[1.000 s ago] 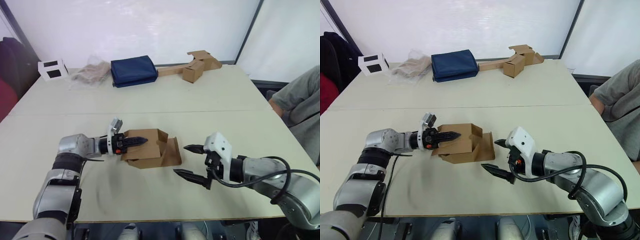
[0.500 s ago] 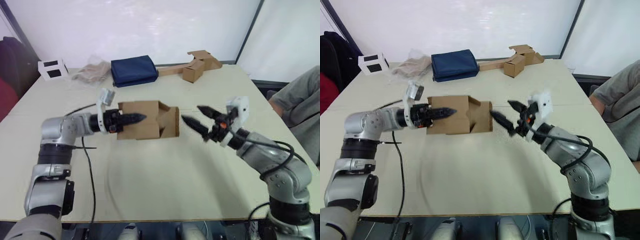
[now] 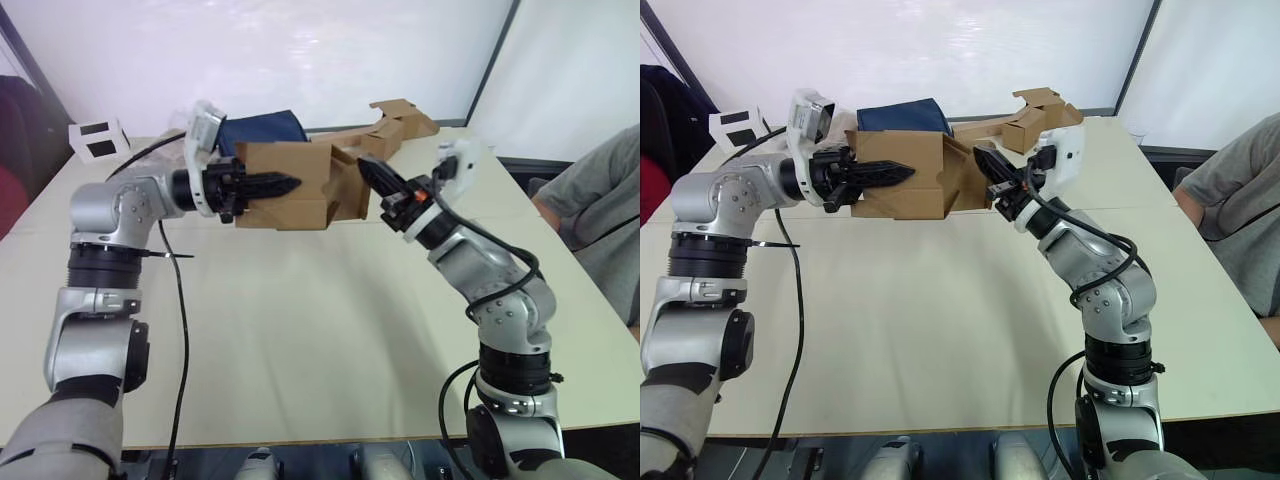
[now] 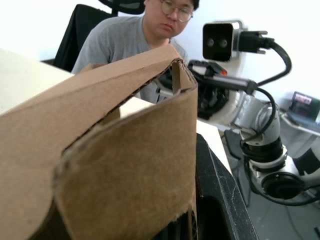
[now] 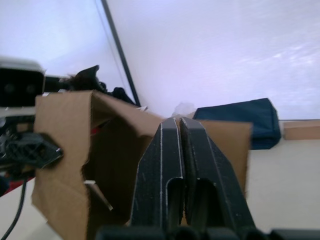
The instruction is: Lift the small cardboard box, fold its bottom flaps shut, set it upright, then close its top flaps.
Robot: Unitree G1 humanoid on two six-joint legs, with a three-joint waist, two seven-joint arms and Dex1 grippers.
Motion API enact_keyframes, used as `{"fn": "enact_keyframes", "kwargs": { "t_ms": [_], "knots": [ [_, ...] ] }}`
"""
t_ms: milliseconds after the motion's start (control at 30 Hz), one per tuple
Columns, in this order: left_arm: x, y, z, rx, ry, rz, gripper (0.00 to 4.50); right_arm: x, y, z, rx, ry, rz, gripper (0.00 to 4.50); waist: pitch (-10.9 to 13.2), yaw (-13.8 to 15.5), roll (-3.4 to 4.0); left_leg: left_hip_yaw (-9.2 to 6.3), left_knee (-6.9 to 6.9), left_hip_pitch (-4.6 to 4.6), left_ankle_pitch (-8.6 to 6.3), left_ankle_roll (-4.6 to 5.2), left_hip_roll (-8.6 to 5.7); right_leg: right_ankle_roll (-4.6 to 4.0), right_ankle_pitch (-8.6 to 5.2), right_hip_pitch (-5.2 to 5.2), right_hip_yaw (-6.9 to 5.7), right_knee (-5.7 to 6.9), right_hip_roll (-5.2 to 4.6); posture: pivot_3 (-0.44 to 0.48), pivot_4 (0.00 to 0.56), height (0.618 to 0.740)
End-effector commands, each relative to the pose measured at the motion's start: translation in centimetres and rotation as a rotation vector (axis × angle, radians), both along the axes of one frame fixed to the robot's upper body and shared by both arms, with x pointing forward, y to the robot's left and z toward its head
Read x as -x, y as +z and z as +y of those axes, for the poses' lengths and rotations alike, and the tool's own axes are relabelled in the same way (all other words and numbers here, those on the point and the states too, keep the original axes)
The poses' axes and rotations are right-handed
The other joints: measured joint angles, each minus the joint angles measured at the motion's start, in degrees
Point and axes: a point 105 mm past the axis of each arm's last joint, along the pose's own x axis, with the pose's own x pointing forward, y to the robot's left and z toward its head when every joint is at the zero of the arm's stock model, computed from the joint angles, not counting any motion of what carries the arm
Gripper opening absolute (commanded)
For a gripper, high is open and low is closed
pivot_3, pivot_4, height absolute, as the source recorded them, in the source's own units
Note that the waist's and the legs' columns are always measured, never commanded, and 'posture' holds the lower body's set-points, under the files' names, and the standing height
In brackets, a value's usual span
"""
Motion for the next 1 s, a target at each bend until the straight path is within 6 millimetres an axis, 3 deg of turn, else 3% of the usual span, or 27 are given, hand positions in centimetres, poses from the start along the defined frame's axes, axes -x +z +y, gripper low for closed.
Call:
{"fn": "enact_keyframes", "kwargs": {
  "t_ms": [33, 567, 800, 1000],
  "knots": [
    [0.5, 1.2, 0.1, 0.006, -0.018, -0.054, 0.0, 1.5, 0.8, 1.2, 0.008, 0.064, -0.059, 0.02, 0.0, -0.17, 0.0, 0.0, 0.0, 0.0, 0.0, 0.0, 0.0, 0.0, 0.0, -0.01, 0.0, 0.01, 0.0, 0.0, 0.15, 0.74],
    [2.0, -0.1, -0.6, -0.018, -0.104, -0.021, 0.0, 2.9, 0.4, 3.7, 0.037, 0.197, -0.083, 0.02, 0.01, -0.17, 0.01, 0.0, 0.0, -0.03, 0.0, 0.01, 0.0, 0.0, 0.0, -0.07, 0.02, 0.06, 0.01, 0.0, 0.15, 0.74],
    [1.7, -0.1, -0.2, -0.014, -0.081, -0.024, 0.0, 3.2, 0.3, 3.6, 0.088, 0.203, -0.108, 0.02, 0.01, -0.16, 0.01, 0.0, 0.01, -0.03, 0.0, 0.01, 0.0, 0.0, 0.0, -0.07, 0.01, 0.06, 0.01, 0.0, 0.15, 0.74],
    [1.5, -0.3, -0.1, -0.013, -0.067, -0.018, 0.0, 3.6, 0.0, 2.1, 0.19, 0.204, -0.14, 0.02, 0.01, -0.13, 0.01, 0.0, 0.01, -0.04, 0.0, 0.01, 0.0, 0.0, 0.0, -0.06, 0.01, 0.05, 0.0, 0.0, 0.15, 0.74]
  ]
}}
